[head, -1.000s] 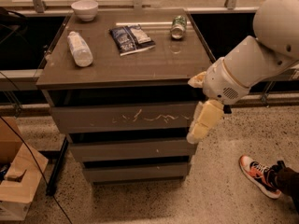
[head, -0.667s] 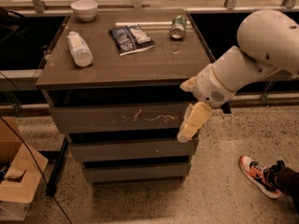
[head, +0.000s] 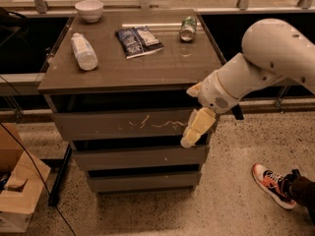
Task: Open top drawer
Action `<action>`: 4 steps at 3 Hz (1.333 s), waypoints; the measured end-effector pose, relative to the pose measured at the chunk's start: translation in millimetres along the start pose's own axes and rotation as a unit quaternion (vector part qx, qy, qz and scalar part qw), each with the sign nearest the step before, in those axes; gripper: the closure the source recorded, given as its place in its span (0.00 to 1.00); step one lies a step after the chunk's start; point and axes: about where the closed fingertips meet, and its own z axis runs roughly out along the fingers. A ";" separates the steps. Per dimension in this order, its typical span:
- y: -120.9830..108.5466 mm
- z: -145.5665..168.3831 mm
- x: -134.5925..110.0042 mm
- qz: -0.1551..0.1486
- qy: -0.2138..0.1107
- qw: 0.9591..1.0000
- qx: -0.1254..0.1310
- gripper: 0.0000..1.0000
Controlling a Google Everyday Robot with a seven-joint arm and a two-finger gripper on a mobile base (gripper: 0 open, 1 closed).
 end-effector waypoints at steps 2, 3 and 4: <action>-42.9 52.9 12.0 0.013 -0.010 1.000 0.013 0.00; -62.4 79.3 26.1 0.034 -0.019 0.999 0.019 0.00; -78.5 92.5 30.4 0.037 -0.028 0.999 0.021 0.00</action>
Offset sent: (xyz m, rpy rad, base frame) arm 0.0686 0.0102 -0.0805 0.0366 -0.0094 -0.0792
